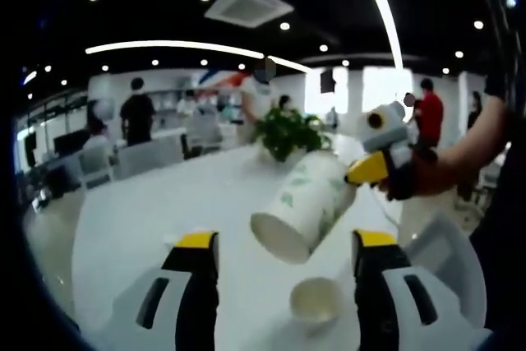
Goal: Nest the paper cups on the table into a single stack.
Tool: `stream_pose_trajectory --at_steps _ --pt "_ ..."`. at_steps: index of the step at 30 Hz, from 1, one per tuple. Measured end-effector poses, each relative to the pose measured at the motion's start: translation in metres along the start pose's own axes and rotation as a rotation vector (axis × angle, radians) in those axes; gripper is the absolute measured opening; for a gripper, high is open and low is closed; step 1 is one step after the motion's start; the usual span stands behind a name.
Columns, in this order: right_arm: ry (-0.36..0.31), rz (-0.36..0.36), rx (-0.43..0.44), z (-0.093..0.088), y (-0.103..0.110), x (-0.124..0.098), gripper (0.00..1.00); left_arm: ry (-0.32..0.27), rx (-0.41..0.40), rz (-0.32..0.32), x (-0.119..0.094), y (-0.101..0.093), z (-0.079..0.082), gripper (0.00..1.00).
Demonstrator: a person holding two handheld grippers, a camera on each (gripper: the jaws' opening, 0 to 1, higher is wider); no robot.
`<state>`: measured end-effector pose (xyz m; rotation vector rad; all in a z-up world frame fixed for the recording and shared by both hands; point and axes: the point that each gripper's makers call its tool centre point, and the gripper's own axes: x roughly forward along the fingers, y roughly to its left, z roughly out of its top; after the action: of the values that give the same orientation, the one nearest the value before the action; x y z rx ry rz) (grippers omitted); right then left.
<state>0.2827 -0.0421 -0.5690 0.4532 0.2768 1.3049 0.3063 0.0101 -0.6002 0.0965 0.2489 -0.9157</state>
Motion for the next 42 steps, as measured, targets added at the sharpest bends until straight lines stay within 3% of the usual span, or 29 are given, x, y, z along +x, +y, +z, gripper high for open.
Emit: stream_pose_trajectory --at_steps 8,14,16,23,36,42 --pt "0.081 -0.016 -0.043 -0.008 0.001 0.003 0.00 -0.001 -0.003 0.000 0.004 -0.004 -0.002 0.80" --pt "0.095 -0.021 -0.050 -0.009 0.002 0.003 0.00 0.012 0.002 -0.002 0.006 -0.006 -0.008 0.87" --pt "0.106 -0.029 -0.051 -0.010 0.001 0.002 0.00 -0.002 -0.036 0.000 0.007 -0.006 -0.006 0.92" --pt "0.118 -0.039 -0.069 -0.007 0.000 0.000 0.00 -0.020 -0.021 0.020 0.008 -0.003 -0.001 0.98" --pt "0.183 -0.050 -0.132 -0.009 0.000 0.000 0.00 0.002 -0.029 0.006 0.014 -0.005 -0.007 0.98" --pt "0.250 -0.062 -0.169 -0.011 -0.007 -0.001 0.00 0.026 -0.007 0.002 0.013 -0.005 -0.015 0.98"
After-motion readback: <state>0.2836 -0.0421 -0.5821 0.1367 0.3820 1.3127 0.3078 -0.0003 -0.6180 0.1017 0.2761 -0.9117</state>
